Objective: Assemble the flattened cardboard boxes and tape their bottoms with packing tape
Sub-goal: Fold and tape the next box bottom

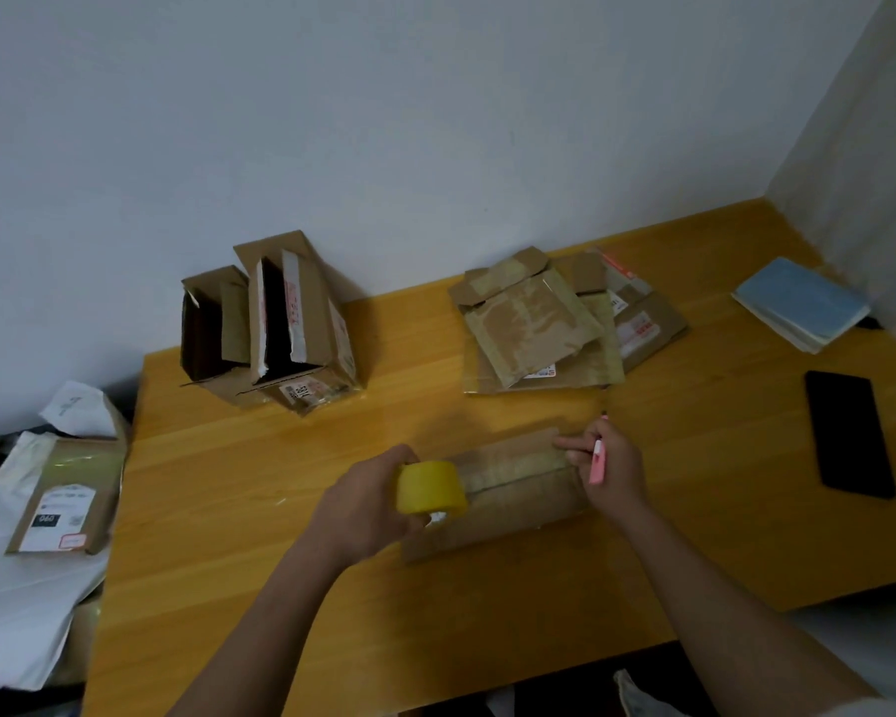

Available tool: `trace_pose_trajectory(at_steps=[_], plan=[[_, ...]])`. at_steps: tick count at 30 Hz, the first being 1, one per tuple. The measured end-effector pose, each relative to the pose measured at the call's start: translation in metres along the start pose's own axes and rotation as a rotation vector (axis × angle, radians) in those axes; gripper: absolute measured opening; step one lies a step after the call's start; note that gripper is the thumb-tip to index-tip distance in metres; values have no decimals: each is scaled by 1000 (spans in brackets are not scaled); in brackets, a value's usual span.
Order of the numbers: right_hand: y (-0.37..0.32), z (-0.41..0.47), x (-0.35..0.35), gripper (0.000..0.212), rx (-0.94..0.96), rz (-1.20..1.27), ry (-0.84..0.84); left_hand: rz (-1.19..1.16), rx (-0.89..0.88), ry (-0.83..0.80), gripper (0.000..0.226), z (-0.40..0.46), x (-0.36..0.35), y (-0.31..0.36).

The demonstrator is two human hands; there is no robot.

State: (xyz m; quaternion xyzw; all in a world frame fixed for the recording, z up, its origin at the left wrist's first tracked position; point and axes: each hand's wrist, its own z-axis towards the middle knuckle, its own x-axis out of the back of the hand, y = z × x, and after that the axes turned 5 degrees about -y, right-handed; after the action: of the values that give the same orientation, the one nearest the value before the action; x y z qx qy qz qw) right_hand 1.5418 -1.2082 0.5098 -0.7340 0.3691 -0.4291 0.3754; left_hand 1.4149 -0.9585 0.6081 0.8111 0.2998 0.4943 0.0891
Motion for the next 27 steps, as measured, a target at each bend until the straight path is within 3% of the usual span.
trace_pose_trajectory(at_steps=[3,9,13,16,20,27], plan=[[3,-2,1,36,-75,93,51,-56,-51,61,50,3,-6,-2],[13,2,7,43,-242,362,101,-272,-92,241,78,1,-20,-3],[14,1,11,42,-238,326,75,-423,-80,306,71,-8,-32,-14],[4,4,13,38,-163,146,29,-295,-133,251,52,-9,-33,-21],[-3,9,15,38,-81,-73,-31,-73,-131,197,46,-3,-28,-11],[6,6,20,32,-98,212,48,132,-102,200,53,9,-29,13]])
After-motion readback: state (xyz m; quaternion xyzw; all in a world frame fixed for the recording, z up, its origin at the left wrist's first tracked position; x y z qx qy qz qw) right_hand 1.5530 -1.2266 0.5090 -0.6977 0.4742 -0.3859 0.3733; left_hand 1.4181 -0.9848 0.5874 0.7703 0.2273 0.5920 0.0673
